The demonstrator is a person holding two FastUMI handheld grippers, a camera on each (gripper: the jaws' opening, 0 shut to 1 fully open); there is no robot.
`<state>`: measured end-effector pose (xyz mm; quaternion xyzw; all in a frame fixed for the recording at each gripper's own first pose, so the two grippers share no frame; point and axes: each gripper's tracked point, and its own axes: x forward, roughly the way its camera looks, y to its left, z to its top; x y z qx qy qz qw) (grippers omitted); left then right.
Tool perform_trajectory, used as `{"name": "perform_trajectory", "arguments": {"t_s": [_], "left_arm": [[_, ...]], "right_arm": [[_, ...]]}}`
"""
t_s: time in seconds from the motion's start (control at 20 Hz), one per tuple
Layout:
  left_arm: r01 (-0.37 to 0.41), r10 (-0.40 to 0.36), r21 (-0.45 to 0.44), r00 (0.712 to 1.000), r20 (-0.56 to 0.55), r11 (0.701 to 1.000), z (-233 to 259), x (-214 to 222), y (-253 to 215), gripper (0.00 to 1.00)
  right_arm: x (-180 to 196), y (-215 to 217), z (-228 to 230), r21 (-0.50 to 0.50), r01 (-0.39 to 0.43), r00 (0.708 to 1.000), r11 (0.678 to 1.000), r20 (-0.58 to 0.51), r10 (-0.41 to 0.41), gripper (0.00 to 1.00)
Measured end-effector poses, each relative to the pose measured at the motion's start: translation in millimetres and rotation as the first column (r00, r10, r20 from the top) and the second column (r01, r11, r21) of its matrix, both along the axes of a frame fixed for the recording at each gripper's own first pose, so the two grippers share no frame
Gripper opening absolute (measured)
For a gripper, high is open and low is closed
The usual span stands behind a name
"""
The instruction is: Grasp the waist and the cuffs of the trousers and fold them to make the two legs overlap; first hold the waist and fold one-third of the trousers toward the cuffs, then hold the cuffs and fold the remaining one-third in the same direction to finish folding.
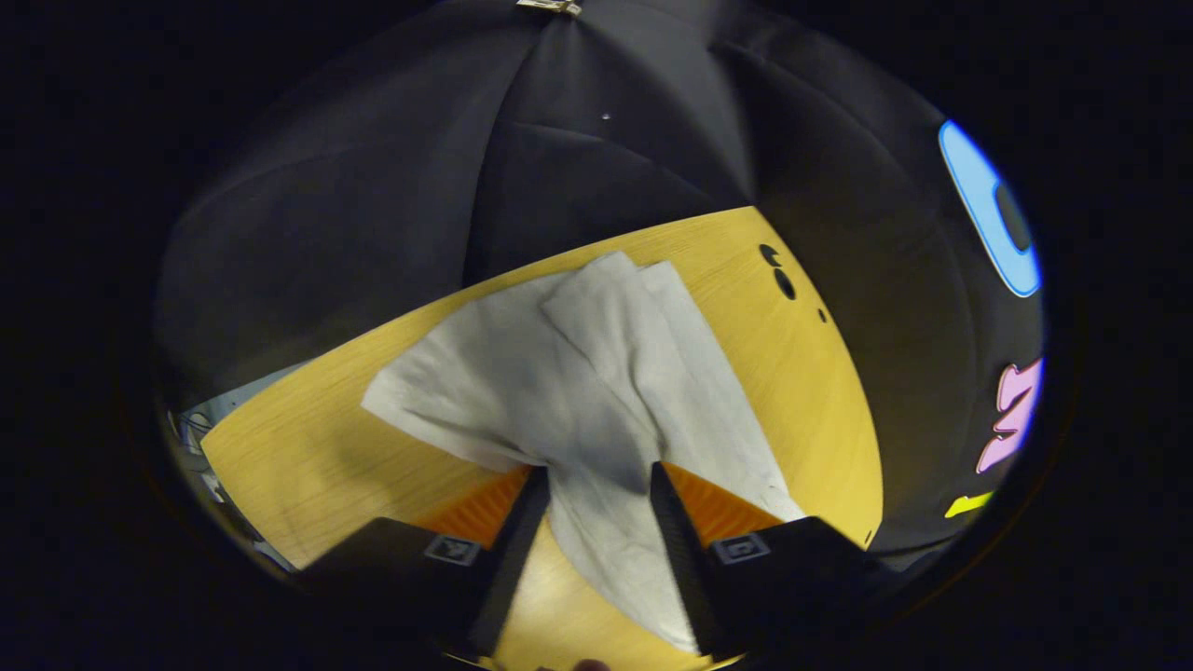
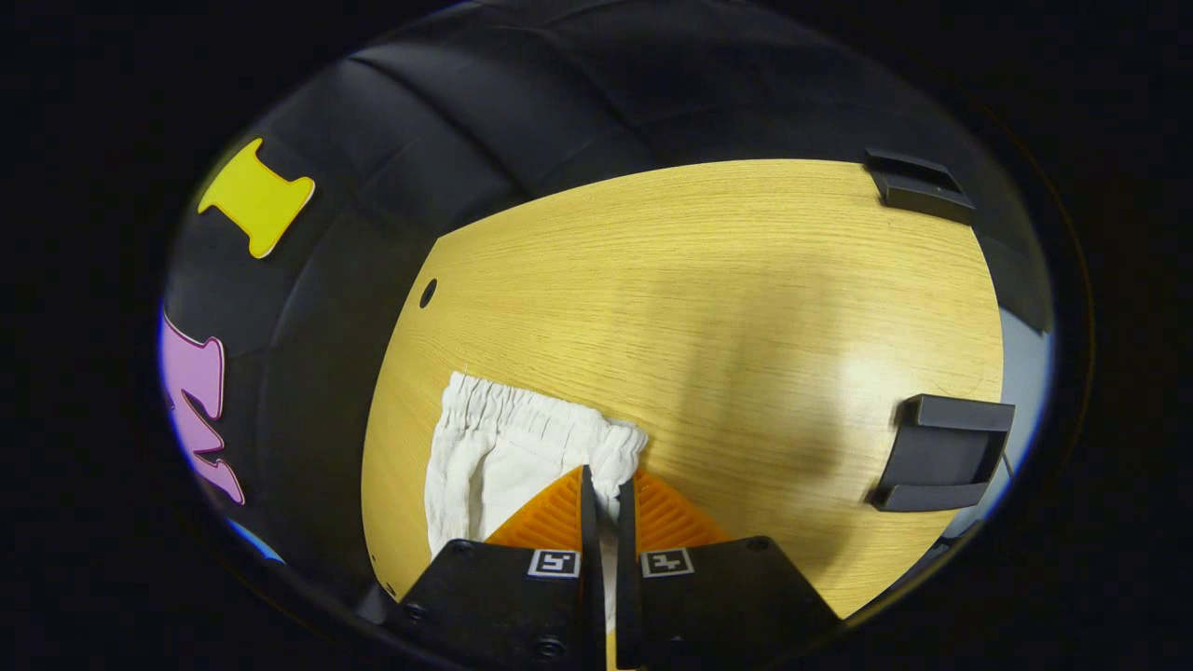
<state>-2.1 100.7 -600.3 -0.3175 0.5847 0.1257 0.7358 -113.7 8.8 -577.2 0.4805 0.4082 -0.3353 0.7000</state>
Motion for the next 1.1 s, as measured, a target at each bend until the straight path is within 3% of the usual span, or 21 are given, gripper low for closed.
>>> {"name": "perform_trajectory", "arguments": {"t_s": [0.1,0.15,0.2,0.25,0.35,0.45,0.6,0.8,1.0,1.1], "left_arm": [[-0.024,0.024,0.012,1.0,-0.009,1.0,-6,0,3,0.5],[-0.033,0.033,-0.014,0.999,-0.004,0.999,-7,1,1,0.31],[-0.054,0.055,-0.043,0.998,0.011,0.998,-8,3,-2,0.25],[-0.089,0.092,-0.074,0.995,0.044,0.993,-5,8,-2,0.13],[-0.161,0.171,-0.141,0.983,0.065,0.977,-4,7,1,0.06],[-0.209,0.229,-0.2,0.97,0.082,0.957,-2,3,1,0.06],[-0.241,0.272,-0.243,0.957,0.099,0.939,1,-3,-1,0.06],[-0.26,0.294,-0.261,0.951,0.101,0.93,3,-13,-4,0.06],[-0.27,0.307,-0.275,0.947,0.098,0.923,5,-19,-5,0.06],[-0.255,0.291,-0.266,0.951,0.103,0.93,4,-18,-7,0.06]], "right_arm": [[0,0,0,-0.001,-0.008,1.0,1.0,0.003,0.008,0.09],[1,0,0,-0.001,-0.009,1.0,1.0,0.006,0.009,0.09],[1,0,0,0.002,-0.011,1.0,1.0,0.012,0.011,0.09],[1,-1,1,0.001,-0.013,1.0,1.0,0.025,0.013,0.09],[3,-1,6,-0.007,-0.009,0.997,1.0,0.076,0.009,0.09],[10,-5,22,-0.019,0.008,0.985,1.0,0.17,-0.005,0.09],[24,-8,53,-0.066,-0.041,0.955,0.997,0.29,0.059,0.08],[55,14,109,-0.13,-0.151,0.875,0.98,0.443,0.193,0.09],[101,82,163,-0.192,-0.287,0.784,0.939,0.516,0.345,0.08],[103,110,176,-0.2,-0.323,0.759,0.925,0.529,0.379,0.08]]}}
